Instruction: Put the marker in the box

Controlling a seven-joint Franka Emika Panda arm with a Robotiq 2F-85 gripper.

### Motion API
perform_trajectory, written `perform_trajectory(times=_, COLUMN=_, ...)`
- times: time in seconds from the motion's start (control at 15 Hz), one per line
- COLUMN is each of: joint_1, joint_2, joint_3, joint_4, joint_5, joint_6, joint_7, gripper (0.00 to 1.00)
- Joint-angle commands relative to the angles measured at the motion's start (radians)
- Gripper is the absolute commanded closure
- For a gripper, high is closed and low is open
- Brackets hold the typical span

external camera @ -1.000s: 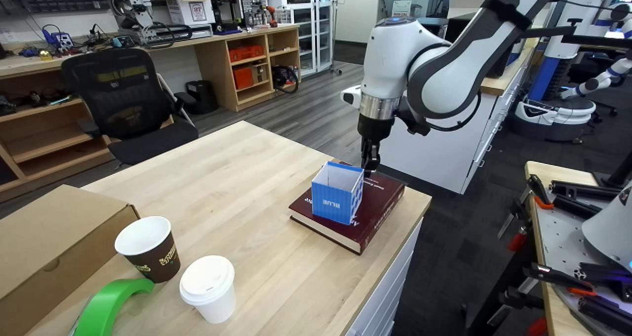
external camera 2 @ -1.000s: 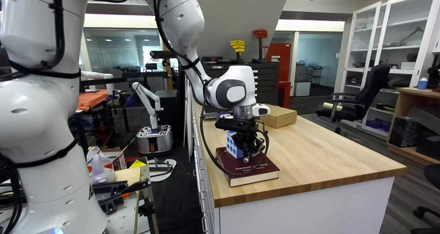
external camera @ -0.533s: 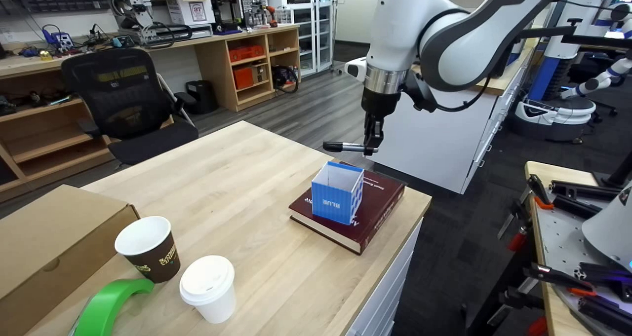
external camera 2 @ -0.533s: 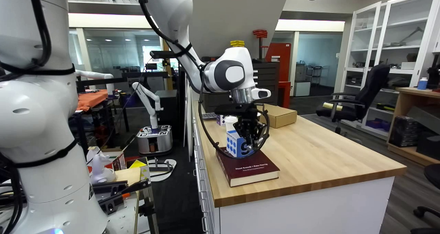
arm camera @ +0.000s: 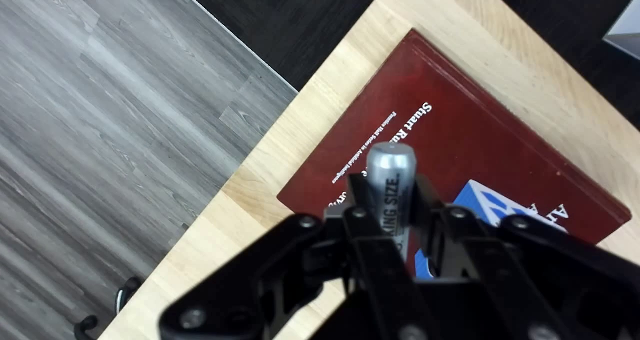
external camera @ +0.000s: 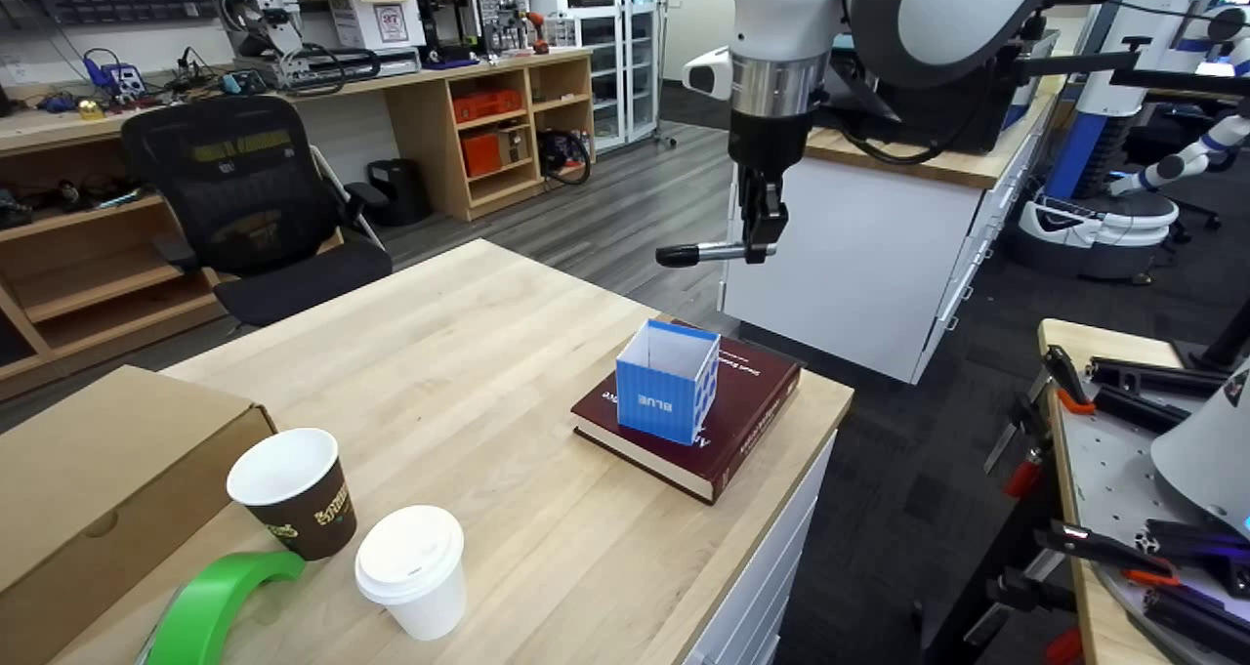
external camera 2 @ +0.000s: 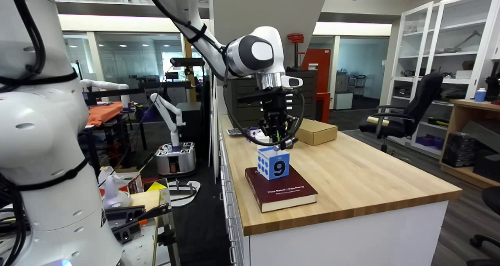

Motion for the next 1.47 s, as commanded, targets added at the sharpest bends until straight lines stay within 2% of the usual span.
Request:
perform_trajectory(times=0.0, joint_1=0.015, joint_2=-0.034, joint_3=0.020, joint_4=0.074, joint_5=-0.007, joint_6=-0.181, joint_7=-0.077, gripper=0.94)
perform_trajectory(times=0.4, joint_1=0.036, joint_2=0.041, joint_3=0.049, joint_4=0.255, joint_5=-0.049, joint_6=-0.454, joint_7=-0.167, gripper=0.94)
perform_trajectory(times=0.73, joint_1=0.068, joint_2=0.188, joint_3=0.075, joint_4=0.428, joint_5=-0.125, joint_6=-0.647, joint_7=-0.194, gripper=0.94)
perform_trajectory(times=1.4, joint_1=0.160, joint_2=0.444, joint_3=0.091, joint_4=0.735, joint_5=-0.273, joint_6=-0.903, joint_7=-0.247, gripper=0.94)
